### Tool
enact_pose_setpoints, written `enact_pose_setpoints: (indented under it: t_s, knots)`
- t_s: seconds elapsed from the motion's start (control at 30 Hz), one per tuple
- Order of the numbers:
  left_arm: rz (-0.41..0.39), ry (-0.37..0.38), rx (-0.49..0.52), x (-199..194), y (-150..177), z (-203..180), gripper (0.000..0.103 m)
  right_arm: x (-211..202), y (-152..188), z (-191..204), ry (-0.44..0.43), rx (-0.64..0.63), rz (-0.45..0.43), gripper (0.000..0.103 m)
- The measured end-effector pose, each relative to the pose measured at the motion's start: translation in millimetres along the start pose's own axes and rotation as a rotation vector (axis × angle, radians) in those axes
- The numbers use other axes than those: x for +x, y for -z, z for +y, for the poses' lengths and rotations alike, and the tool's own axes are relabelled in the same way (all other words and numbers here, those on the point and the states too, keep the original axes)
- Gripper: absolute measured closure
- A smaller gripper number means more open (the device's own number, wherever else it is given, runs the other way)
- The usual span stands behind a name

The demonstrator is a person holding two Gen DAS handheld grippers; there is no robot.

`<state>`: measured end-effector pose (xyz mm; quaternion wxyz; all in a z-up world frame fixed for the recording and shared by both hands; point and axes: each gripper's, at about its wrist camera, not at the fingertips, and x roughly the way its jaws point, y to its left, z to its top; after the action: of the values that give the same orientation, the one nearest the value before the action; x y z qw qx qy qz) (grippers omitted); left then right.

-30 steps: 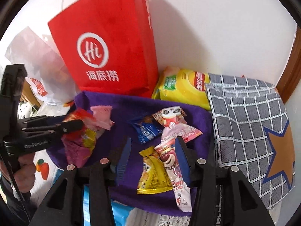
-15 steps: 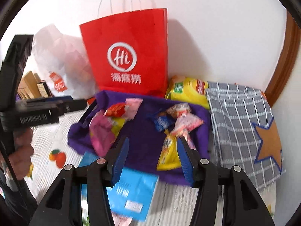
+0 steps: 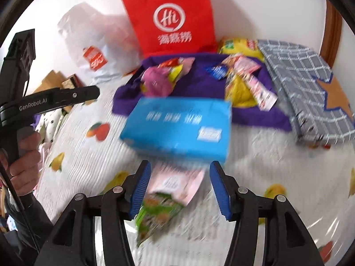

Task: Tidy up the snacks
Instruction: 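Move both grippers back to the snacks beside the blue tissue pack, then grasp the pink cake packet with the left gripper while the right holds the green triangle snack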

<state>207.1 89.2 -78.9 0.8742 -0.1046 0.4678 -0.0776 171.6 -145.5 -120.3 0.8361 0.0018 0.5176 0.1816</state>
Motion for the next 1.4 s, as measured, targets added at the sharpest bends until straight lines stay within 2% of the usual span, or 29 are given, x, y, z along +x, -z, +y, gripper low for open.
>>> enact_pose_setpoints:
  t_s: [0.33, 0.5, 0.57, 0.73, 0.9, 1.0, 1.07, 1.2, 1.4]
  knots:
    - [0.029, -0.021, -0.029, -8, 44, 17, 0.044, 19, 41, 28, -0.007, -0.016, 0.041, 0.048]
    - [0.037, -0.031, -0.029, -7, 60, 16, 0.044, 41, 54, 39, 0.07, -0.055, 0.06, 0.048]
    - [0.037, -0.04, -0.021, -5, 65, 13, 0.044, 47, 57, 38, 0.074, -0.046, 0.057, 0.048]
    - [0.073, -0.051, -0.031, 12, 80, 8, 0.044, 39, 65, 33, 0.07, -0.073, 0.024, 0.055]
    - [0.111, -0.001, -0.05, 35, 91, -1, 0.044, 11, 79, 26, 0.035, -0.098, -0.017, 0.056]
    - [0.142, 0.063, -0.063, 50, 95, -11, 0.043, -10, 89, 13, 0.036, -0.1, -0.059, 0.056]
    - [0.117, 0.061, -0.045, 53, 96, -21, 0.04, -21, 93, -2, 0.047, -0.077, -0.083, 0.056]
    - [0.113, 0.102, -0.041, 64, 93, -44, 0.023, -36, 99, -35, 0.101, -0.027, -0.125, 0.056]
    - [0.124, 0.135, -0.065, 80, 85, -69, 0.016, -43, 106, -86, 0.191, 0.038, -0.144, 0.056]
